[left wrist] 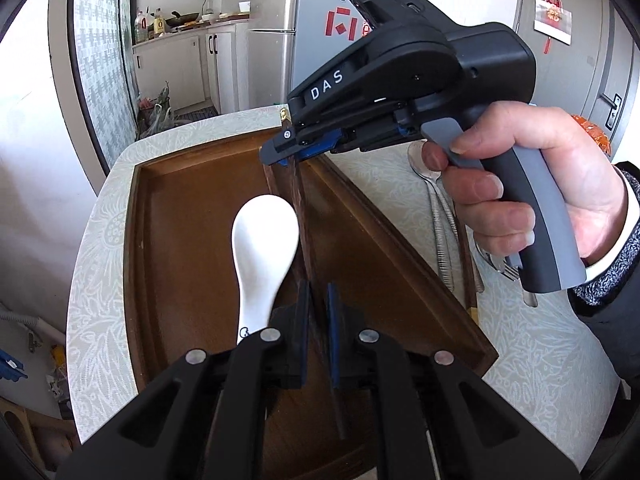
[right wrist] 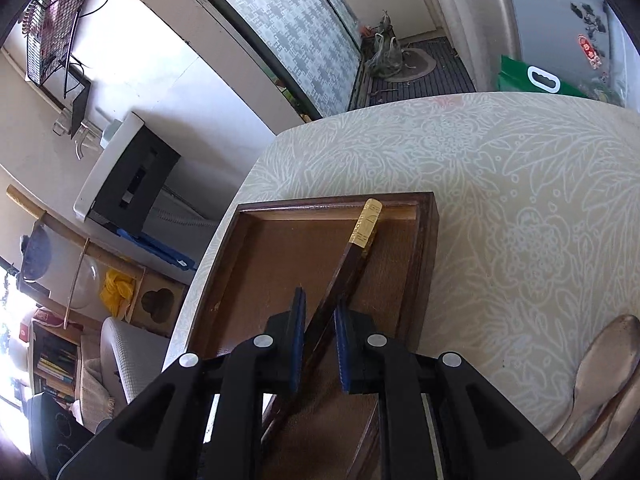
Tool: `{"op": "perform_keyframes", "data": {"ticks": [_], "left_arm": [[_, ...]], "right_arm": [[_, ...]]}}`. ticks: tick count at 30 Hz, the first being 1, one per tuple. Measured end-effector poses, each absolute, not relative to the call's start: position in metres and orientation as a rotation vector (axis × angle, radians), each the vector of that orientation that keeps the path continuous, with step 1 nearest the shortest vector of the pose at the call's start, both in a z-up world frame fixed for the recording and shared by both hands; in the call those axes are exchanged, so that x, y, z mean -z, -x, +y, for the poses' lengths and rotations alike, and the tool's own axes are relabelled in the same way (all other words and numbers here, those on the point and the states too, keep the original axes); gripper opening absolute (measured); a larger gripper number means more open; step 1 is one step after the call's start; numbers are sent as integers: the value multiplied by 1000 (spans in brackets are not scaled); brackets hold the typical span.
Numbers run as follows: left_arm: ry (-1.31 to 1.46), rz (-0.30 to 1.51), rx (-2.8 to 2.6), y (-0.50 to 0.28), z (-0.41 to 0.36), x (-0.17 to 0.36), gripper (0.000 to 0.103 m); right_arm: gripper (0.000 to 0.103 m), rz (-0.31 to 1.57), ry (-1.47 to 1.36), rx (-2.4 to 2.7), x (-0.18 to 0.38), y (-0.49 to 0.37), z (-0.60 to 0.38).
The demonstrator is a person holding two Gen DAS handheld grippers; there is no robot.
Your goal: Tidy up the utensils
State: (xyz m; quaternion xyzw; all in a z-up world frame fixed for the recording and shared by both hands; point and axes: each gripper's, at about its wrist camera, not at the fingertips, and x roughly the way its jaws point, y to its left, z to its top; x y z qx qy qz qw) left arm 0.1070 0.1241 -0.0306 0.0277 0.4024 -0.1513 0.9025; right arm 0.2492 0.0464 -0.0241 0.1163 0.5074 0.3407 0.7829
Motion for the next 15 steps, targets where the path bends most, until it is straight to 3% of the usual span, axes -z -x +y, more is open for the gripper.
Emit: {"op": "perform_keyframes", "data": {"ticks": [10, 15], "left_arm": [[-96, 834, 289, -110, 115, 36, 18], [-136, 830, 259, -108, 108, 37, 20]], "right_arm": [[18, 1112, -211, -736, 35, -245, 50], [36, 1102, -216, -766, 28, -237, 46]]}}
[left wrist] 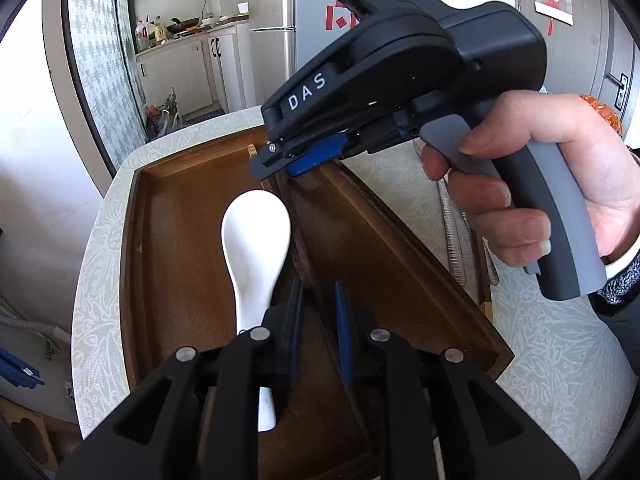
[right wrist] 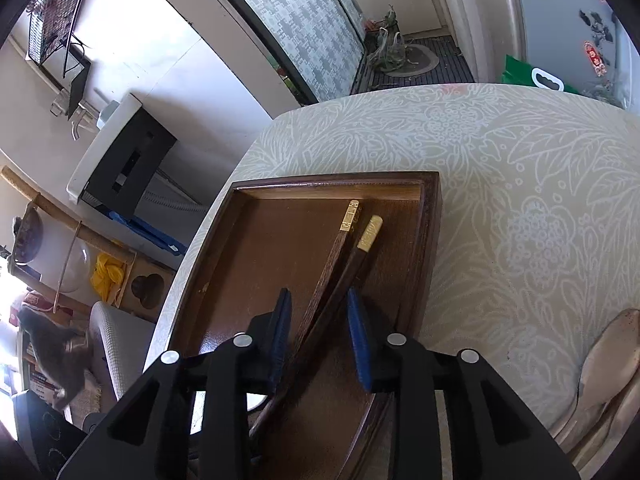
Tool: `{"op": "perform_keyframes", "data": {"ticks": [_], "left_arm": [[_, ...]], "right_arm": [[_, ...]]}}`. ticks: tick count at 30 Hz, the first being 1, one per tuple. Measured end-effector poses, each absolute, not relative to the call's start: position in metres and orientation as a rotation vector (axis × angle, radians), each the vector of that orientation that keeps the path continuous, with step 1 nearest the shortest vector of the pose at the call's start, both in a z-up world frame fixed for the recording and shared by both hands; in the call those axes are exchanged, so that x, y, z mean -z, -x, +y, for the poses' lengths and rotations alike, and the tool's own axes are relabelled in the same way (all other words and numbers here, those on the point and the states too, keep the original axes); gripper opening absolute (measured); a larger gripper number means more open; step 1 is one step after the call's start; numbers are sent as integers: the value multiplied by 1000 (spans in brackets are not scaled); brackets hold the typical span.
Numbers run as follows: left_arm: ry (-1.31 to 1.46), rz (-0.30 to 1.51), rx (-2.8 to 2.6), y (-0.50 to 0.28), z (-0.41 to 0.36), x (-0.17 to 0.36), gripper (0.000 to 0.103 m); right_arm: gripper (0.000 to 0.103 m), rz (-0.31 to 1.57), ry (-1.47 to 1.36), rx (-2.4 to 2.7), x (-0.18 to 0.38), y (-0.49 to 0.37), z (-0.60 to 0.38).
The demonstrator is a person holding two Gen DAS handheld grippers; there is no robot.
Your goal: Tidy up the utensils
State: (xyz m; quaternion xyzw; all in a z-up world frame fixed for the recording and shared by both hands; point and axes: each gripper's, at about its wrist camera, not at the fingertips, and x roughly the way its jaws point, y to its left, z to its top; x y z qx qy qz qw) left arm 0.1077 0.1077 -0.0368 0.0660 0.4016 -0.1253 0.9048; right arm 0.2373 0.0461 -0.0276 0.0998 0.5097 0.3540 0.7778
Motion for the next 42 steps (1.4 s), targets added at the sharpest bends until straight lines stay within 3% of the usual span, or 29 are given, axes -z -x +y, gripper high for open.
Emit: {"op": "perform_keyframes", "data": {"ticks": [1, 2, 4, 7, 18, 27, 32, 42], "left_arm": [[-144, 827, 249, -108, 107, 37, 26], [-151, 825, 232, -108, 108, 37, 30], [-141, 823, 228, -109, 111, 37, 42], [-137, 789, 218, -103, 110, 29, 61], [-123, 720, 377, -82, 57, 3, 85], [-154, 752, 482, -103, -9, 14, 85], [-144, 770, 519, -113, -27, 21, 85], [-132, 839, 515, -128, -32, 41, 52]], "right_arm": [[42, 1096, -215, -772, 24, -235, 45], [55, 1089, -208, -763, 20, -231, 42], [66, 1058, -211, -770, 9, -224, 32], [69, 1003, -203, -773, -8, -214, 5], [76, 933, -370, -615, -14, -208, -141], [74, 972, -380, -525, 23, -215, -176], [53, 1026, -375, -531, 45, -219, -178], [46, 1024, -268, -512, 51, -213, -168]]}}
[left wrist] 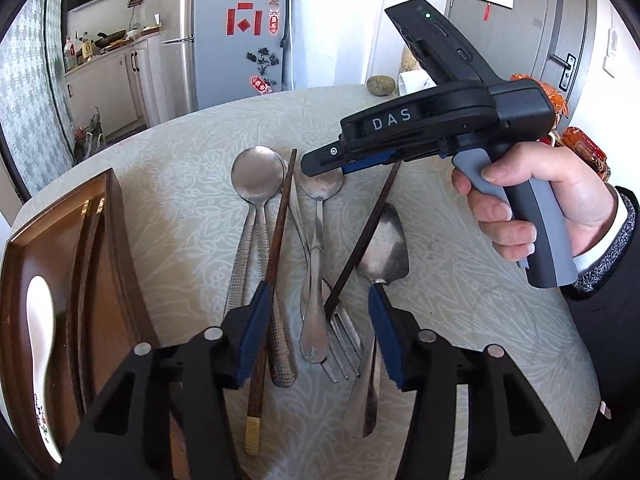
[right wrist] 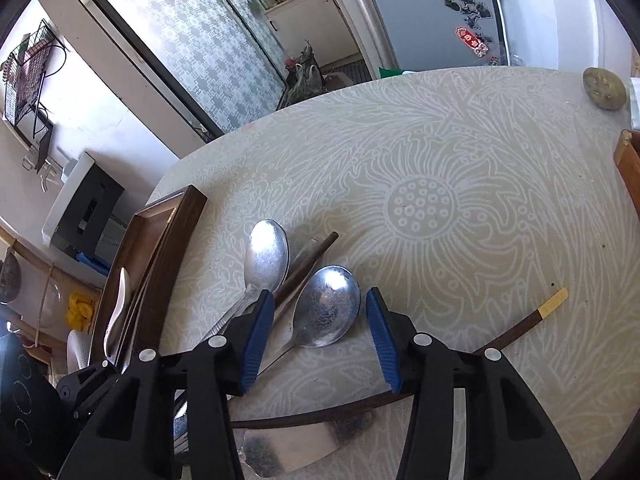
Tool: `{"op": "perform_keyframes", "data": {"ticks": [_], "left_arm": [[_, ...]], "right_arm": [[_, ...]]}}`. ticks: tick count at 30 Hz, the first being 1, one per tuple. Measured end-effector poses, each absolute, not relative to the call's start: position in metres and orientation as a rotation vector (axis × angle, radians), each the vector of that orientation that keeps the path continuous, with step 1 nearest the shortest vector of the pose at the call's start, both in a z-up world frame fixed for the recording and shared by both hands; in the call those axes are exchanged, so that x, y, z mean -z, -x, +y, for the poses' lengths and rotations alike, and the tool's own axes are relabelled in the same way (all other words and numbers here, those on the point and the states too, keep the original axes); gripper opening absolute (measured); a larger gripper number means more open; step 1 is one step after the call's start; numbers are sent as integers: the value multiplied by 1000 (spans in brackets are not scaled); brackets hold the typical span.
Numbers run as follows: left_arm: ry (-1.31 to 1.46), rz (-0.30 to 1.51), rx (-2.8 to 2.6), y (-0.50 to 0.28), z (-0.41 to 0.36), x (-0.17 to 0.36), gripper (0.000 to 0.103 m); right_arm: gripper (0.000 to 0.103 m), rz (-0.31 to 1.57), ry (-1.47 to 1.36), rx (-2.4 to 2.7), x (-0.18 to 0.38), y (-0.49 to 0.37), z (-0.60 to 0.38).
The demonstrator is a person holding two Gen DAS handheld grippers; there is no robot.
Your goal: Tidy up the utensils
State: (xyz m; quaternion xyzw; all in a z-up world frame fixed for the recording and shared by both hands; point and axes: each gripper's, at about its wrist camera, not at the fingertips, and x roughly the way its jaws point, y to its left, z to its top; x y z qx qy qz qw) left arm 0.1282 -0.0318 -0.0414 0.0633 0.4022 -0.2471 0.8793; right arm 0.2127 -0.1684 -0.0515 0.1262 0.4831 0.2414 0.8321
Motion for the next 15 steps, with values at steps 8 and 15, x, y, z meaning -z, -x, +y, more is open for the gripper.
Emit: {"op": "perform_keyframes", "data": {"ticks": [8, 15], "left_arm": [[-149, 846, 523, -127, -34, 48, 37], [-135, 879, 527, -132, -31, 53, 34]], "right_arm": [[17, 1010, -245, -478, 55, -216, -174], [4, 1004, -343, -508, 52, -217, -185]]}}
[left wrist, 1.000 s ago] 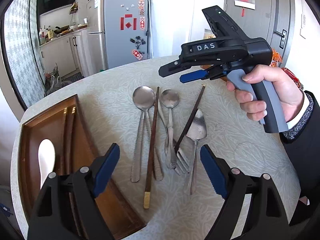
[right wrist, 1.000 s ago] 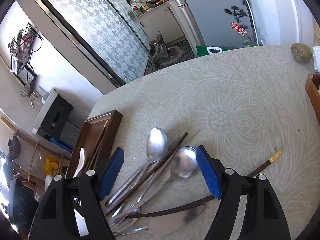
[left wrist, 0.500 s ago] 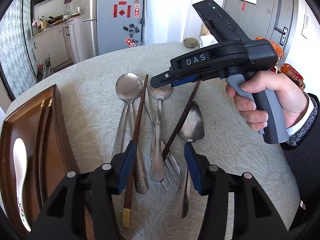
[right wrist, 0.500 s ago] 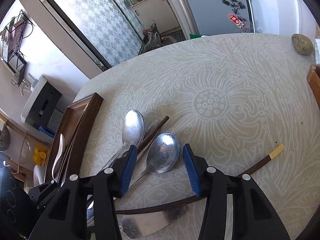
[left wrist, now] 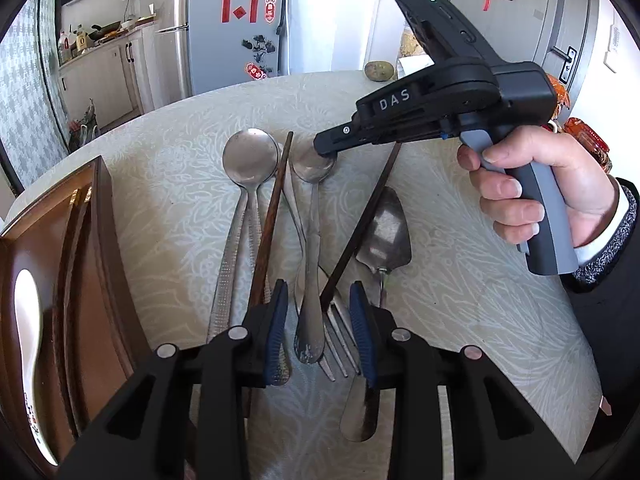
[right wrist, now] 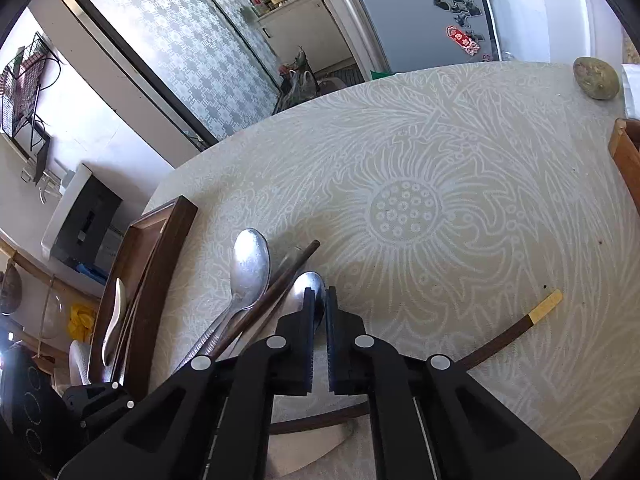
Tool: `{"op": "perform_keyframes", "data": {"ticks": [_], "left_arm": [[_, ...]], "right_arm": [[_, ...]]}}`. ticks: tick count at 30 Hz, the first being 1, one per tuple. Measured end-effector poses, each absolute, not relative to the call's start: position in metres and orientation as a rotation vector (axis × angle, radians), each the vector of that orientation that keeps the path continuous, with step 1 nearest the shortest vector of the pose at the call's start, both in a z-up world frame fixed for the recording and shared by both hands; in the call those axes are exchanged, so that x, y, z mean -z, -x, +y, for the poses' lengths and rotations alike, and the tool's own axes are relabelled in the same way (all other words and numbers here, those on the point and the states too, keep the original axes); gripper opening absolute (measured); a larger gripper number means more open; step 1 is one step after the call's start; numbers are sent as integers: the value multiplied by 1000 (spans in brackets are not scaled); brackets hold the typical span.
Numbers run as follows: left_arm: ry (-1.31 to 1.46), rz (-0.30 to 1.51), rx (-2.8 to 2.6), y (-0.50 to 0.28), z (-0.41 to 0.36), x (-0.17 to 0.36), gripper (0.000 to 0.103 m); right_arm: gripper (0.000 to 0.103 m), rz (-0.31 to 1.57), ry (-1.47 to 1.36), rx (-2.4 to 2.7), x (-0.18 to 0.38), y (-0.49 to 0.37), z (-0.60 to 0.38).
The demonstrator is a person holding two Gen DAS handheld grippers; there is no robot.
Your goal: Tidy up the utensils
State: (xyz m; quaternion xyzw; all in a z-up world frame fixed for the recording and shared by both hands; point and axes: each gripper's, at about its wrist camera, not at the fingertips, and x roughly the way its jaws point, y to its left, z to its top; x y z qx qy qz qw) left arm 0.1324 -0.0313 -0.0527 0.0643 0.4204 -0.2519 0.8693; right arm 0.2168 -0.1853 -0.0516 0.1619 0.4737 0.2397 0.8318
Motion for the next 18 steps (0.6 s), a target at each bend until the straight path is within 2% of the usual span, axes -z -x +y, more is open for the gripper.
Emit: {"op": "perform_keyframes", "data": {"ticks": [5, 8, 9, 18], "left_arm": [[-138, 878, 527, -132, -31, 54, 33], [-152, 865, 528, -130, -33, 52, 25], [-163, 859, 511, -129, -34, 52, 14], [-168, 803, 513, -118, -28, 28, 14]], "right_arm": [[3, 957, -375, -535, 33, -210, -190], [2, 933, -369, -545, 23, -205, -190], [2, 927, -363, -543, 22, -204, -190], [2, 907, -369, -565, 6, -203, -180]]}}
